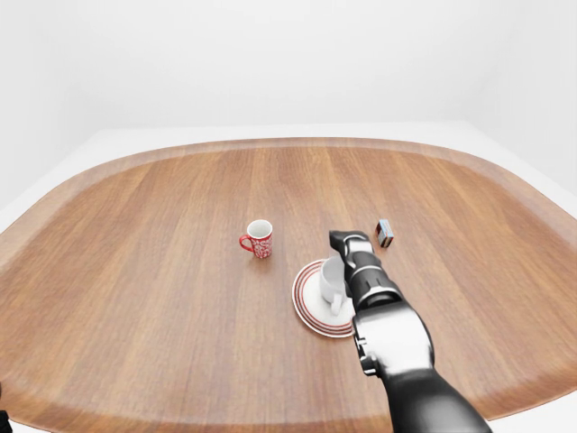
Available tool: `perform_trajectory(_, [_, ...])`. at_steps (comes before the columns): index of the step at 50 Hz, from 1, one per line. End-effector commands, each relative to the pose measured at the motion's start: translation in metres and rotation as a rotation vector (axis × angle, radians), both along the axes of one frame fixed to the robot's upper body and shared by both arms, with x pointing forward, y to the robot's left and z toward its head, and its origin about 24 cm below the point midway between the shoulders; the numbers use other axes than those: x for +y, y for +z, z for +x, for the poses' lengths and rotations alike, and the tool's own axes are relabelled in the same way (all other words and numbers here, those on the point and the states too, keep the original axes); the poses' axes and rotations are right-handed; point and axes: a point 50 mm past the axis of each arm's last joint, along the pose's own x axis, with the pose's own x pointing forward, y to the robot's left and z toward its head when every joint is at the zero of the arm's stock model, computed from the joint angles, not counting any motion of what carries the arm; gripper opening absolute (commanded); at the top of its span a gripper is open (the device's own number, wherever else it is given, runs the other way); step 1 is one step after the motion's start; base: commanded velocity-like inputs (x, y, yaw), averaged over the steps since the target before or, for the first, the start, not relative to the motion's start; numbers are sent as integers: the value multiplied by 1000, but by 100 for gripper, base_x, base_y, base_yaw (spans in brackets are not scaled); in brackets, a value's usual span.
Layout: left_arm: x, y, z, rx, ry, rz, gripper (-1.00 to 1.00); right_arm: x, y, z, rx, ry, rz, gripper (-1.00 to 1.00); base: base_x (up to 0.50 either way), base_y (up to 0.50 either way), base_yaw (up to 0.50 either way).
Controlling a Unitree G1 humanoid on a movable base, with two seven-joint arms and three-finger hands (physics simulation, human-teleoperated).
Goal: Put the white mug on the plate.
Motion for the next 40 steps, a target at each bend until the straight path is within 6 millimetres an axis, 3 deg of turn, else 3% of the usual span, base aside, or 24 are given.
perform_trajectory(1, [0,-1,0,5,-1,0,100,4,32,17,-70,34,-51,100,0,0,0])
perform_trajectory(5, [0,-1,1,4,-1,1,100,5,54,26,-107,46,-74,100,0,0,0])
perform_trajectory(8, [0,-1,1,6,-2,0,100,7,84,37,-184,52,-80,100,0,0,0])
perform_trajectory(13, [-1,-1,1,3,-3,2,100,14,144,53,-467,42,7,100,0,0,0])
perform_trajectory(21, [-1,1,1,-2,-3,3,100,11,212,57,-647,35,48,100,0,0,0])
perform_trajectory(27, [-1,1,0,-4,-2,3,100,11,272,48,-833,66,70,100,0,0,0])
perform_trajectory(33, [-1,0,-1,-3,-3,3,100,17,293,33,-1054,113,76,100,0,0,0])
perform_trajectory(40, [0,0,-1,-1,-2,2,100,25,338,5,-1310,168,161,100,0,0,0])
